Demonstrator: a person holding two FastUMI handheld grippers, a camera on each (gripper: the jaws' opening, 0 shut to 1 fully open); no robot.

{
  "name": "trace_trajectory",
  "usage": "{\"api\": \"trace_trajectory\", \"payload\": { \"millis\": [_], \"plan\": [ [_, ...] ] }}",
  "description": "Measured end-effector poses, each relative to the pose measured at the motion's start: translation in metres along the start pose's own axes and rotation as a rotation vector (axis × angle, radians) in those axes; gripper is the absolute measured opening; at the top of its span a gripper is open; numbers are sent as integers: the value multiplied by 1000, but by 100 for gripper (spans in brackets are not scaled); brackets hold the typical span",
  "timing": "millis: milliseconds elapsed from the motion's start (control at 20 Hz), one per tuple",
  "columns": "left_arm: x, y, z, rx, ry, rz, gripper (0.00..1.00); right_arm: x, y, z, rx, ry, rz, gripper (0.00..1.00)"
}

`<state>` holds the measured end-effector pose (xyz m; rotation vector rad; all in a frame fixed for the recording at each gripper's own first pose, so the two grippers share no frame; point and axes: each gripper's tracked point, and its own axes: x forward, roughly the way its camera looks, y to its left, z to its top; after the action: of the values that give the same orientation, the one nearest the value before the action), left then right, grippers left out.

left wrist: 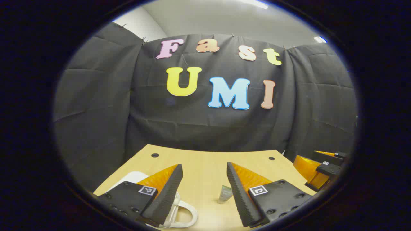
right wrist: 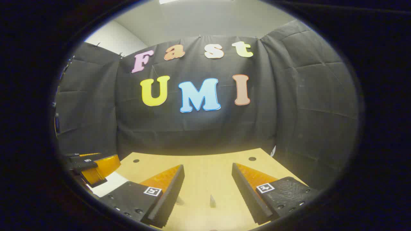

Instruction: First open the suitcase, pack the skin care products into it, and then close the suitcase.

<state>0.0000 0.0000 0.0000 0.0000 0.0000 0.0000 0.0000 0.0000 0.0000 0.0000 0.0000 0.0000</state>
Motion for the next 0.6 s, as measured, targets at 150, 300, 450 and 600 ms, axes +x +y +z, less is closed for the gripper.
{"api": "trace_trajectory", "payload": {
  "millis": [150,300,450,600],
  "plan": [
    [-7,2,-7,9,16,2,89,-2,-1,-9,12,29,-1,91],
    [-10,6,-7,22,16,9,89,-5,4,-8,15,28,6,91],
    [-12,1,-7,36,16,-6,89,-8,8,-9,-5,27,15,91],
    [-11,-7,-8,57,17,-30,89,-11,7,-7,-14,24,6,91]
  ]
}}
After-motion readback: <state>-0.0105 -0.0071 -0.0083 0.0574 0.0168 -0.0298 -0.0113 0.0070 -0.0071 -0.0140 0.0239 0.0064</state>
